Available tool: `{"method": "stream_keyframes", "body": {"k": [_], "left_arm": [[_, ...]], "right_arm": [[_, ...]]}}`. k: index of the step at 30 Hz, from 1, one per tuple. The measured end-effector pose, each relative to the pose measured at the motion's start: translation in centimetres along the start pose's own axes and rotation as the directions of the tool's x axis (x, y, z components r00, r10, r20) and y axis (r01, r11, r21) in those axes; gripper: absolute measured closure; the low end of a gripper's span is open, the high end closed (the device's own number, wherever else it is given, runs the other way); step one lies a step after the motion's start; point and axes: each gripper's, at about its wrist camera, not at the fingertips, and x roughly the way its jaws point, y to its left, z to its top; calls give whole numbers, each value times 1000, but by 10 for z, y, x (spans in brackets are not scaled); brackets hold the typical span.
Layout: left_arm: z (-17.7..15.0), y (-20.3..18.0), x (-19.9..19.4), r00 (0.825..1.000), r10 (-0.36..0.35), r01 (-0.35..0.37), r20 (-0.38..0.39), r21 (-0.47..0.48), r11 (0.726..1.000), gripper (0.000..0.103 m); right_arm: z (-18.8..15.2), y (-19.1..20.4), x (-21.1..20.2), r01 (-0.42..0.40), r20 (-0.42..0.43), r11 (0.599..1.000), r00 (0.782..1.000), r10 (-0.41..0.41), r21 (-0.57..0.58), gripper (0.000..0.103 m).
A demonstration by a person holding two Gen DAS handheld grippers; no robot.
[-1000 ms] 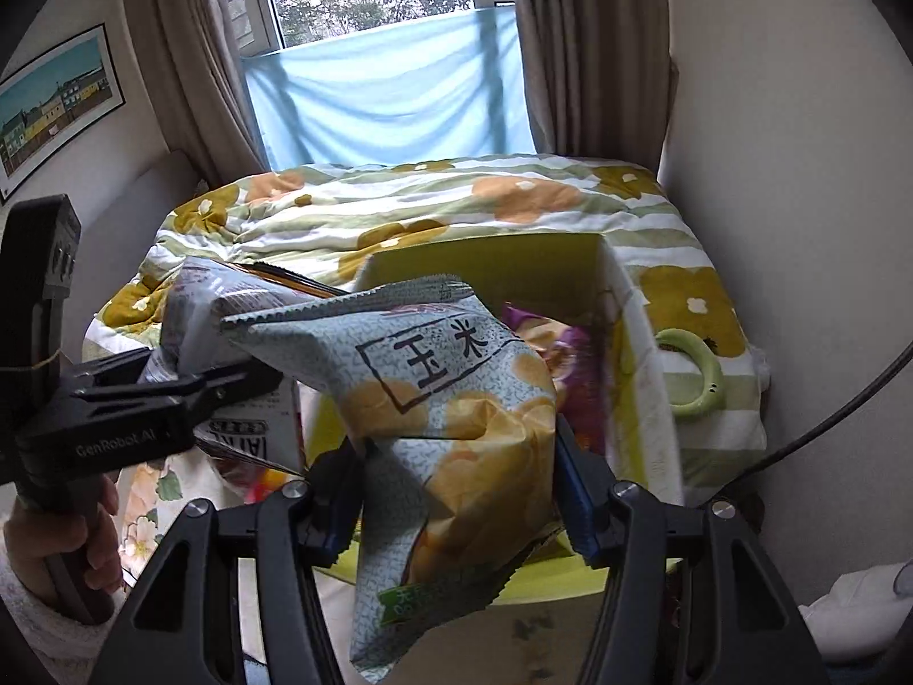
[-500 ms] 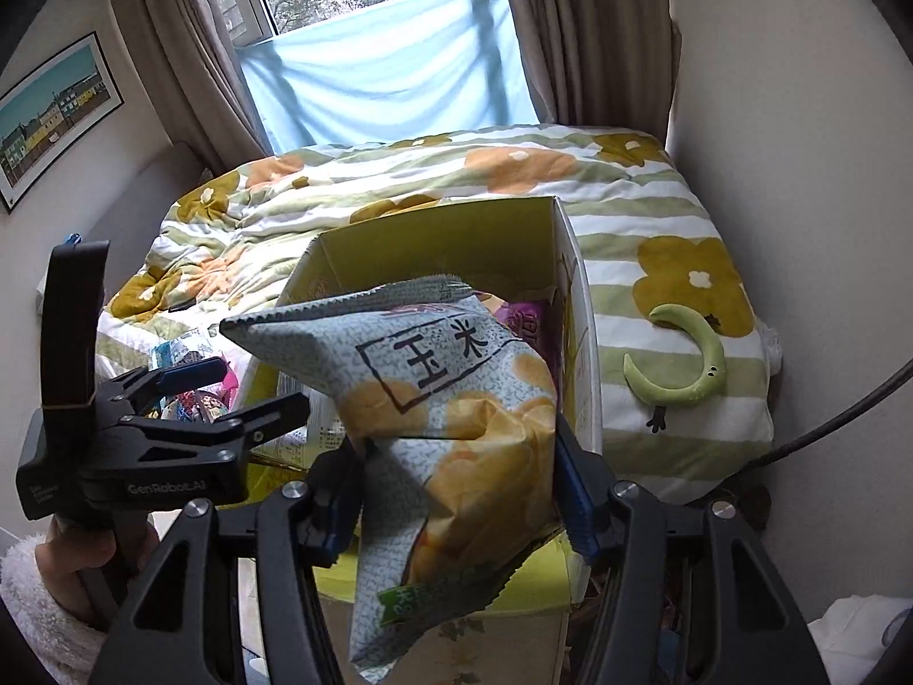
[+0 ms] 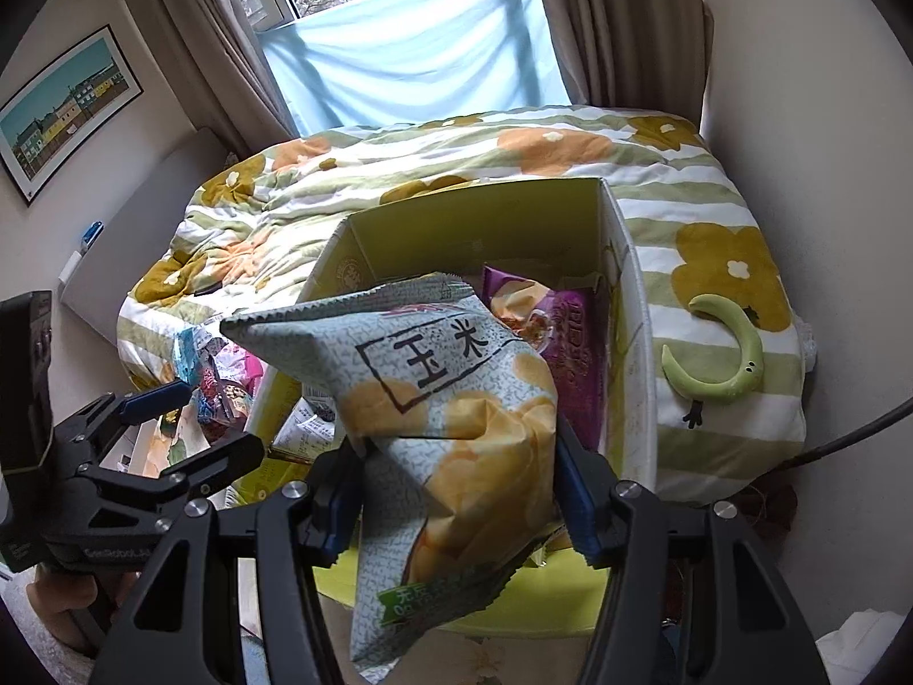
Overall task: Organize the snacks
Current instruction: 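Carry both bags into the cardboard box and open both grippers, then move both tools back over the snack tray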
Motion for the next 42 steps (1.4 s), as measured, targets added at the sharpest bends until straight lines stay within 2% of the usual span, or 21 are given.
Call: {"method": "stream_keyframes", "body": {"k": [4, 5, 8, 10, 14, 17, 21, 26, 31, 36, 42], "left_arm": [[-7, 5, -5, 1000, 7, -7, 0, -7, 1000, 0], [-10, 6, -6, 1000, 8, -8, -1, -9, 1000, 0], [-18, 12, -11, 1000, 6, -6, 0, -19, 1000, 0], [-23, 15, -16, 1000, 1, -1, 2, -25, 1000, 0], [-33, 19, -24, 1000, -9, 9, 3, -32, 999, 0], [-36, 20, -33, 1000, 0, 0, 14, -27, 1000, 0], [-40, 28, -50, 999, 14, -12, 43, -37, 999, 0], [-48, 54, -74, 995, 64, -58, 74, -79, 995, 0], [-61, 95, -96, 988, 118, -105, 99, -125, 987, 0], [-70, 155, -111, 985, 143, -124, 101, -178, 976, 0], [-77, 226, -115, 984, 158, -139, 77, -214, 967, 0]], "right_arm": [[-4, 1, 7, -30, -3, 999, 1000, 30, 13, 46], [-5, 1, 7, -30, 1, 999, 1000, 29, 17, 40], [-10, 3, 4, -23, 27, 999, 999, 23, 34, 13], [-13, 4, 0, -26, 50, 999, 998, 24, 35, 7], [-21, 7, -12, -31, 101, 999, 995, 27, 34, 6], [-24, 11, -17, -5, 102, 1000, 995, 3, 17, 6], [-23, 23, -26, -9, 117, 1000, 993, 10, -14, 6], [-19, 46, -39, -21, 149, 998, 988, 30, -60, 6], [-17, 81, -43, -50, 173, 994, 983, 65, -94, 6], [-16, 125, -34, -66, 203, 994, 976, 84, -90, 6], [-17, 178, -7, -66, 172, 996, 982, 77, -68, 6]]}}
